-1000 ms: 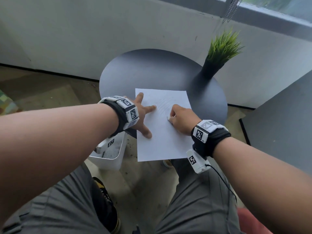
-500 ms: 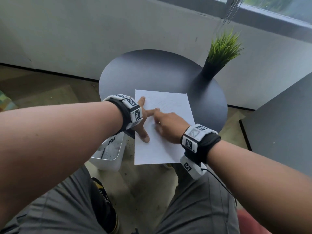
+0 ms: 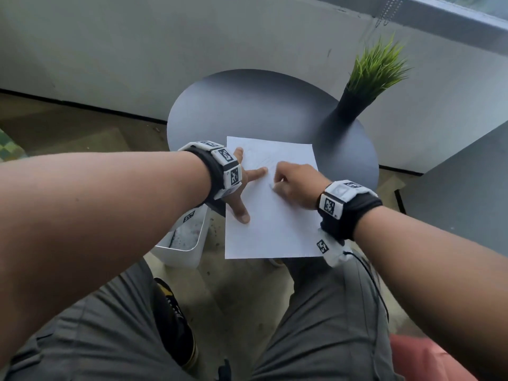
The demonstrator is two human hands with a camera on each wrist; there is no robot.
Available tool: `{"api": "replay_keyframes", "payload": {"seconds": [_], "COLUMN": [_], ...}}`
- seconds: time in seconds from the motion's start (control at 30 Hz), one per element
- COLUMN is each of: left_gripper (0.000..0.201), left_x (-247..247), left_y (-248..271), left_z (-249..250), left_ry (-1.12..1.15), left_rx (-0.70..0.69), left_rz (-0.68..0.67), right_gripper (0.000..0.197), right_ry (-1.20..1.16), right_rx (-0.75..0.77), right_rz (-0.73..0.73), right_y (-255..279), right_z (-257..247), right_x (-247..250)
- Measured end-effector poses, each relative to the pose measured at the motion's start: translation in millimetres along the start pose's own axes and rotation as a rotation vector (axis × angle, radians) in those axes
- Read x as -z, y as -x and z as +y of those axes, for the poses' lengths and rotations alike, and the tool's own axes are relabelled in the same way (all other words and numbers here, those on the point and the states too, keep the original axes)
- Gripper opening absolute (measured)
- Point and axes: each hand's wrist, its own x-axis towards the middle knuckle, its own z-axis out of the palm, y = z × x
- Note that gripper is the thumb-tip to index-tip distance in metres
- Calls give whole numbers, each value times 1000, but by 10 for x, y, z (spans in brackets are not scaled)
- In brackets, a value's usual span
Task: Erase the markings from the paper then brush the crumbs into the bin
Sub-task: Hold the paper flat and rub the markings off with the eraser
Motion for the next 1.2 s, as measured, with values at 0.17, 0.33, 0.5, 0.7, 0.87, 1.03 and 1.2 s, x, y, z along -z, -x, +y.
{"api": "replay_keyframes", "payload": {"seconds": [0.17, 0.33, 0.5, 0.7, 0.87, 1.03, 1.2], "left_gripper": [135, 136, 135, 136, 137, 135, 137], "left_x": [36, 49, 36, 35, 8, -8, -25], "left_y": [-15, -29, -37, -59, -76, -76, -97], "left_z": [5, 19, 32, 10, 18, -1, 6], "left_ry": [-7, -21, -38, -13, -23, 10, 12], "left_rx": [-8, -10, 1, -13, -10, -23, -21], "left_rz": [-12, -25, -19, -21, -21, -15, -11], "right_gripper": [15, 9, 13, 13, 14, 13, 12], "right_ry": [89, -26, 58, -22, 96, -15, 113], "right_rx": [105, 100, 109, -11, 238, 47, 92], "right_rz": [32, -18, 64, 19, -47, -34, -46], "right_y": [167, 175, 181, 128, 281, 151, 302], "right_z": [-25, 75, -56, 178, -192, 133, -27], "right_x": [-116, -95, -199, -7, -212, -9, -106]}}
